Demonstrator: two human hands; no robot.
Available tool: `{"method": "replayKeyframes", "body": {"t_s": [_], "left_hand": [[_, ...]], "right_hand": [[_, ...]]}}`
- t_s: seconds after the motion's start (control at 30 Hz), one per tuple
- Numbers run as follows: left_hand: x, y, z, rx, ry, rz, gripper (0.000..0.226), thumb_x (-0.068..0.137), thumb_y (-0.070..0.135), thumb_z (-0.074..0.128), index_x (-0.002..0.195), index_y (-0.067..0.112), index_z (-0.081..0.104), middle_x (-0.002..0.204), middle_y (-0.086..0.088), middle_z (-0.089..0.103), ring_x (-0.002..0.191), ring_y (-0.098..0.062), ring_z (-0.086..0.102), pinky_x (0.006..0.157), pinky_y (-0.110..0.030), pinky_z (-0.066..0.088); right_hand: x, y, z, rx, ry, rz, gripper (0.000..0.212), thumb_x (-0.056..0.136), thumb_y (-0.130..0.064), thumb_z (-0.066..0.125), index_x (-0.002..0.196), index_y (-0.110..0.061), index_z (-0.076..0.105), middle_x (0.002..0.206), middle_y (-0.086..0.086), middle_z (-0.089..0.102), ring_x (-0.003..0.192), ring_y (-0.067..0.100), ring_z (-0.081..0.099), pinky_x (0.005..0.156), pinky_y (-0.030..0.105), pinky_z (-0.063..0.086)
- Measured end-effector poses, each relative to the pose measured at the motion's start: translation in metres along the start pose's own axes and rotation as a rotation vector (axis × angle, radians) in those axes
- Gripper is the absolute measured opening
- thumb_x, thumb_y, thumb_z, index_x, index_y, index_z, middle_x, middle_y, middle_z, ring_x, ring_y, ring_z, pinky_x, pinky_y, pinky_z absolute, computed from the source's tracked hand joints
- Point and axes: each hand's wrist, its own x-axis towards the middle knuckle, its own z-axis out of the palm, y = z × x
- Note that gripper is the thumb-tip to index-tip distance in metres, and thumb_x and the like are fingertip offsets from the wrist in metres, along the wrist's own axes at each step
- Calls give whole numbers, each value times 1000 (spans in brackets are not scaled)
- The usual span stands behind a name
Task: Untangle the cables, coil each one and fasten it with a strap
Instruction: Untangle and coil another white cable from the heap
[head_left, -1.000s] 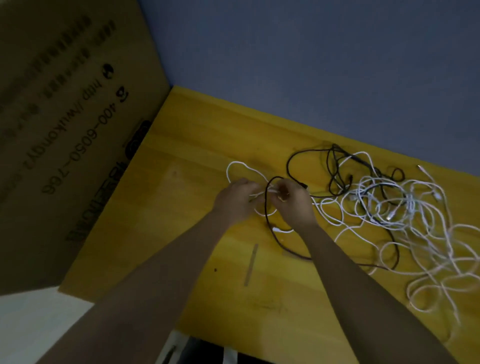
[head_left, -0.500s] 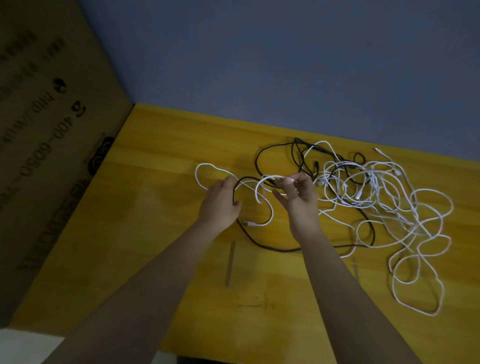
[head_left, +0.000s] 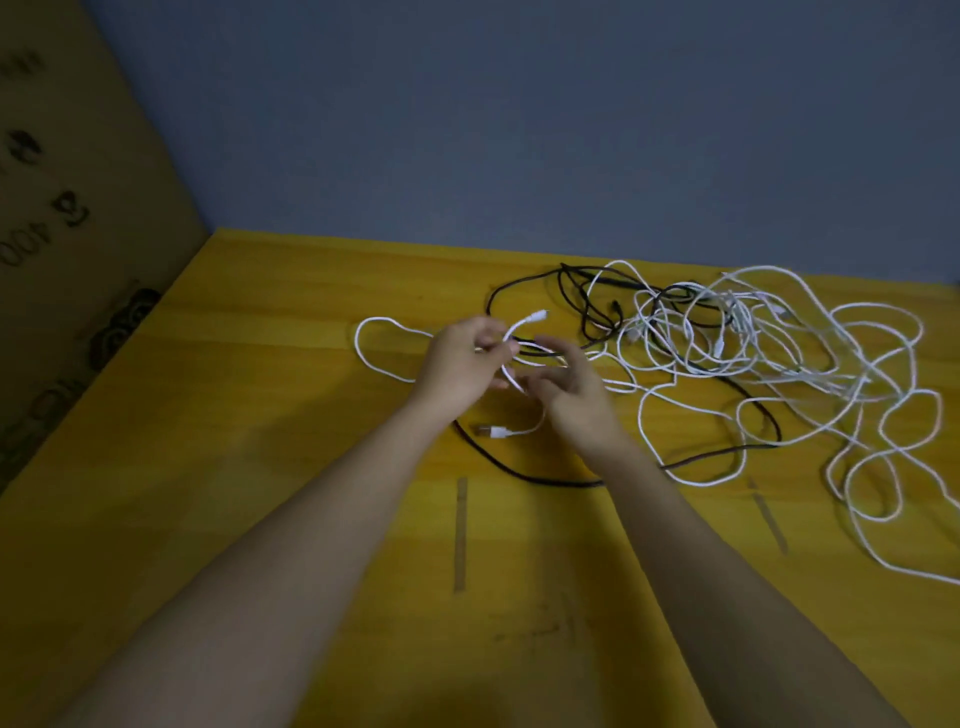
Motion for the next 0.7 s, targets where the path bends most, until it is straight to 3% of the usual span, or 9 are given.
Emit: {"method": "replayKeyframes", "body": {"t_s": [0.07, 0.17, 0.3, 0.4, 0.5, 0.6, 0.7], "left_hand": [[2, 4, 0, -20, 40, 61, 23, 90, 6, 63, 106, 18, 52, 74, -1, 56, 54, -11, 63, 51, -26, 57], [-2, 14, 0, -18, 63, 148, 10, 93, 4, 58, 95, 14, 56, 75, 0, 54, 50, -3, 63, 52, -24, 57], [-25, 31, 0, -93, 83, 198, 9, 94, 3, 56, 99, 5, 63, 83, 0, 59, 58, -6, 64, 58, -20, 57], [-52, 45, -1, -82, 110, 228, 16, 95, 4, 54, 107, -4, 63, 81, -2, 61, 70, -12, 64, 69, -21, 58], [-82, 66, -5, 38, 98, 275, 24, 90, 8, 64, 110, -4, 63, 79, -1, 62, 76, -18, 63, 78, -32, 57], [-112, 99, -12, 308, 104, 372, 18, 86, 25, 70, 98, 12, 70, 83, 0, 65, 76, -16, 61, 75, -31, 51], [-139, 137, -19, 462, 141, 442, 17, 86, 39, 67, 84, 24, 71, 83, 1, 66, 79, -18, 64, 70, -31, 47]], "right_hand": [[-3, 4, 0, -135, -91, -37, 29, 89, 8, 48, 106, -12, 59, 90, 1, 67, 83, 5, 60, 75, 12, 44], [-13, 4, -5, -276, -122, -116, 22, 90, 3, 55, 90, -16, 66, 88, -5, 64, 81, 4, 55, 72, 13, 41], [-35, -5, -16, -452, 17, -268, 13, 94, -12, 58, 97, -9, 70, 89, -1, 66, 84, 9, 57, 69, 14, 40], [-53, -22, -27, -499, 206, -354, 16, 96, -16, 56, 92, -9, 69, 75, -3, 62, 73, 17, 57, 66, 30, 44], [-74, -52, -33, -363, 346, -359, 16, 96, -14, 54, 92, -7, 68, 75, 8, 65, 71, 27, 64, 70, 47, 54], [-97, -95, -42, -348, 439, -440, 15, 93, -14, 58, 98, -8, 71, 87, 12, 70, 84, 27, 66, 78, 41, 53], [-119, -147, -56, -340, 445, -513, 15, 92, -9, 60, 101, -5, 72, 95, 15, 70, 83, 17, 62, 73, 28, 46]]}}
